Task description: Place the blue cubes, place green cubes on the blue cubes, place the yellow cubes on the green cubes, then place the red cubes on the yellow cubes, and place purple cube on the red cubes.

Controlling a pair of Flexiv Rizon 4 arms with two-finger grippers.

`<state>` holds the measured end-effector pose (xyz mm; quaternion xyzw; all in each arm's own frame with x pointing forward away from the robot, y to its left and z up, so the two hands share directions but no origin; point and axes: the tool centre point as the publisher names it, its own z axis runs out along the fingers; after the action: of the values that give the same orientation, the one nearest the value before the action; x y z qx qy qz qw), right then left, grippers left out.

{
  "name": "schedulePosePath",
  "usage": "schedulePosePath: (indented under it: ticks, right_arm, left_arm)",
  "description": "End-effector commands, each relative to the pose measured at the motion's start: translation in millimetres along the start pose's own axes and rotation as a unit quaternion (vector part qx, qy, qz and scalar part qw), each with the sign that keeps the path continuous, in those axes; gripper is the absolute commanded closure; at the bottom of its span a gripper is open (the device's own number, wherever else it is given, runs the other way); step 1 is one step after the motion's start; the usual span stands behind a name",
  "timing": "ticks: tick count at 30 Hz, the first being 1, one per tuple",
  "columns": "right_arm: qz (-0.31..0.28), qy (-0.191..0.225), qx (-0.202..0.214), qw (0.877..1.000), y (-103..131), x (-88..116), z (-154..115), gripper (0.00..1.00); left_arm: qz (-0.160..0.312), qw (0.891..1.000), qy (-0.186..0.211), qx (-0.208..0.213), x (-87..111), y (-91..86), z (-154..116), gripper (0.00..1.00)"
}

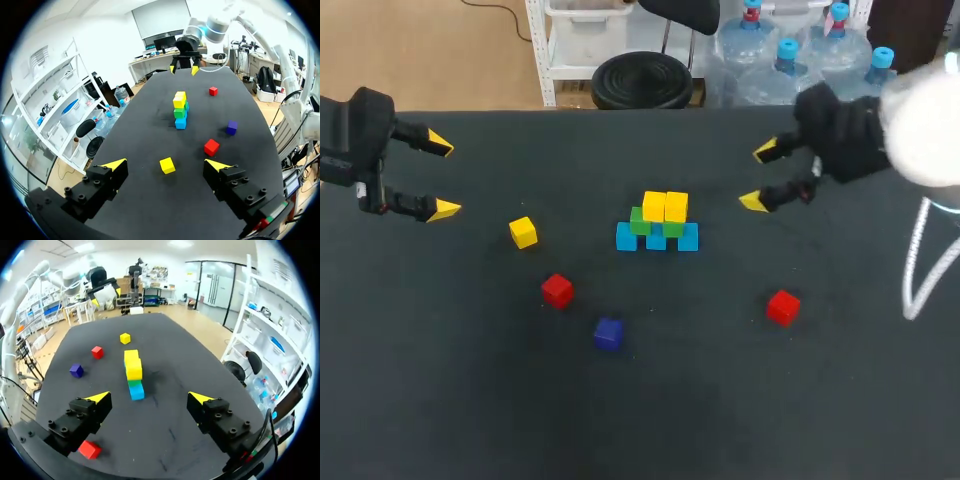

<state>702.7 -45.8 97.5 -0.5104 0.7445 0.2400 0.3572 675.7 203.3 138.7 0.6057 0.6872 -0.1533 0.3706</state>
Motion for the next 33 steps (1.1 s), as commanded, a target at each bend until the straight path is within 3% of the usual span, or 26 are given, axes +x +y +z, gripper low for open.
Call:
schedulePosePath:
  ticks: [1, 10, 23, 33]
  right_arm:
    - [-0.004, -0.057, 0.006, 0.998, 1, 13, -27, 0.0]
    - [-0.022, -0.105, 0.012, 0.994, -9, 34, -52, 0.0]
    - [-0.046, -0.073, 0.007, 0.996, -6, 67, -91, 0.0]
    - [-0.061, -0.047, 0.003, 0.997, 6, 63, -88, 0.0]
  left_arm:
    - [0.002, 1.0, -0.003, -0.002, 1.8, -0.4, 0, 0.0]
    - [0.002, 1.0, -0.003, -0.002, 1.8, -0.4, 0, 0.0]
    - [0.002, 1.0, -0.003, -0.002, 1.8, -0.4, 0, 0.0]
    - [0.002, 1.0, -0.003, -0.002, 1.8, -0.4, 0, 0.0]
